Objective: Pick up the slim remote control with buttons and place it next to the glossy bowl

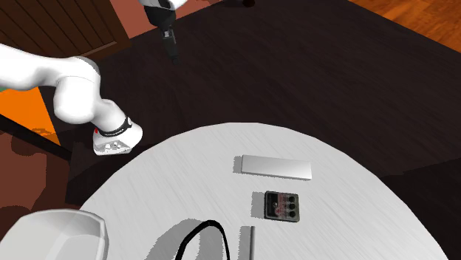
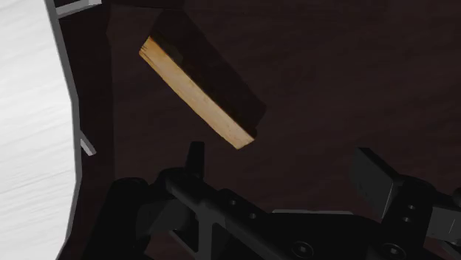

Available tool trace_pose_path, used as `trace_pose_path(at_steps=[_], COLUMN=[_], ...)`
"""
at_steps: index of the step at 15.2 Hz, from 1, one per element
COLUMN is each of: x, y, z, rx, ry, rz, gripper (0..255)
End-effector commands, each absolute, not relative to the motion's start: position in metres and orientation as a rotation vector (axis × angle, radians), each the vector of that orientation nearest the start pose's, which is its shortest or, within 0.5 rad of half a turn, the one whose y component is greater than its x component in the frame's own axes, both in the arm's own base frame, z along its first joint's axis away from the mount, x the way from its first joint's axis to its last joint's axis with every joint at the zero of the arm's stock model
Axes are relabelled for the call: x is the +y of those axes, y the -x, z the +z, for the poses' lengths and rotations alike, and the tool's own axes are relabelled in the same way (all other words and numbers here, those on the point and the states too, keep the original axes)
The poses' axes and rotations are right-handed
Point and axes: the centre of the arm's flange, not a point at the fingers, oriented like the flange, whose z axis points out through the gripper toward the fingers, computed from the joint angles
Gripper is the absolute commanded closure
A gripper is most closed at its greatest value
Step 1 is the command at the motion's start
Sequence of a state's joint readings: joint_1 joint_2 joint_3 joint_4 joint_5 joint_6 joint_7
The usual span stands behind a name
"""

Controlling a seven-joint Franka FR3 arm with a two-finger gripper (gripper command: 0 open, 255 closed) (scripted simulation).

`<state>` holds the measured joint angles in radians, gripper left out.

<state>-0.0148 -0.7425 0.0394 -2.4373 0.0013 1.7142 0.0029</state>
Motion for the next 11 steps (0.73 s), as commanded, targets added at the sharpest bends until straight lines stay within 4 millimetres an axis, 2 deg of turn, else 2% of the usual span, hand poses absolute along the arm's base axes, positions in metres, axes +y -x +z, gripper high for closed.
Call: trace_pose_path(at_steps=[1, 11], x=[0.011, -0.098], y=[-0.328, -0.399], z=[0.55, 0.524], rx=[-0.018, 0.074], ry=[3.167, 3.164], rz=[-0.03, -0.025], gripper=[0, 0])
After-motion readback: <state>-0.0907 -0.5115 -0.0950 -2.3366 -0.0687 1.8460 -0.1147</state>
